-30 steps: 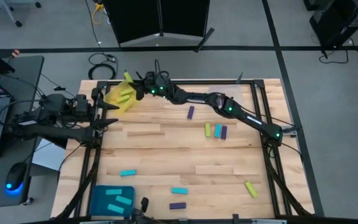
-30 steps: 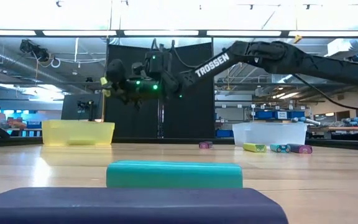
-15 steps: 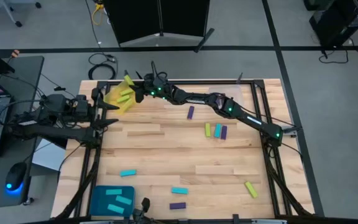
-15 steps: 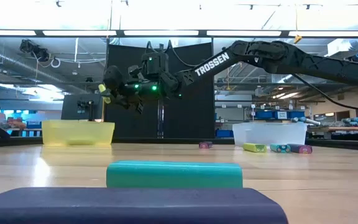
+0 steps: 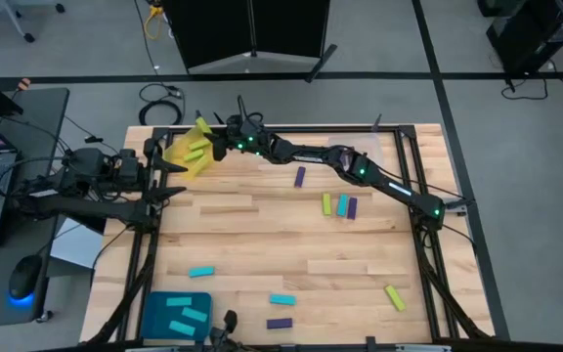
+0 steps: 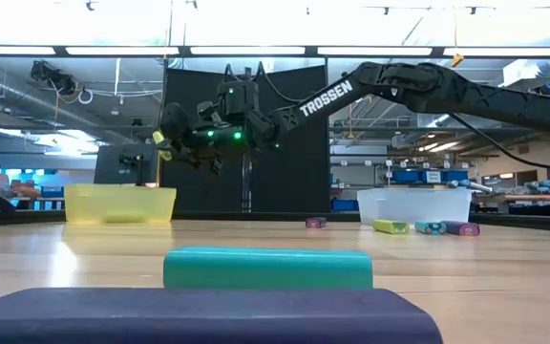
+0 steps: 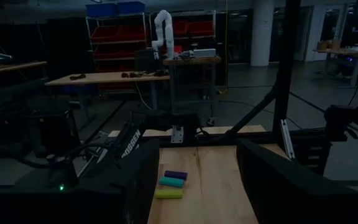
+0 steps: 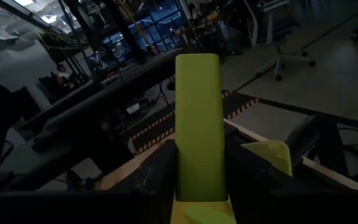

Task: Sort blocks
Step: Put the light green block into the yellow transparent bin

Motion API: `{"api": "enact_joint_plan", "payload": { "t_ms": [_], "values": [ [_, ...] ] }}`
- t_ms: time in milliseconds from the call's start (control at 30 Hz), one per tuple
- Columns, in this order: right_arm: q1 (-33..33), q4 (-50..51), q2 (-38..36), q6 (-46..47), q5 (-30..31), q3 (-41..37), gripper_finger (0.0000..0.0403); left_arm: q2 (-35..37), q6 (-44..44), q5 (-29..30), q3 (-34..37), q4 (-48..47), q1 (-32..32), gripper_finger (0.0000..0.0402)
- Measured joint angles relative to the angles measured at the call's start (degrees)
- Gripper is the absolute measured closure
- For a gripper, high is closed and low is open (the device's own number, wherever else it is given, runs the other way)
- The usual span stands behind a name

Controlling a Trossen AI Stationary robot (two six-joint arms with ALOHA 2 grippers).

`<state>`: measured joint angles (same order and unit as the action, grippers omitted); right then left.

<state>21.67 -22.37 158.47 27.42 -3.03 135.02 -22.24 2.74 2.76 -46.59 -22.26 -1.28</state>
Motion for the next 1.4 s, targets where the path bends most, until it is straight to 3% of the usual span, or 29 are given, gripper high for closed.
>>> {"api": "enact_joint_plan", "payload": {
  "t_ms": [533,1067,1400],
  "values": [
    [0.00,4.68,0.00,-2.13,0.32,-0.02,0.0283,-0.01,0.20,0.04,0.00,0.13,0.00,0.0179],
    [-0.31,-1.41,2.57,-3.73,0.22,-0.01,0.0283,-0.02,-0.09,0.04,0.00,0.02,0.00,0.0179],
    [-0.02,0.74,2.69,-2.46,-0.83,-0.04,0.0283,-0.02,0.35,0.28,0.00,0.04,0.02,0.0179]
  ]
}}
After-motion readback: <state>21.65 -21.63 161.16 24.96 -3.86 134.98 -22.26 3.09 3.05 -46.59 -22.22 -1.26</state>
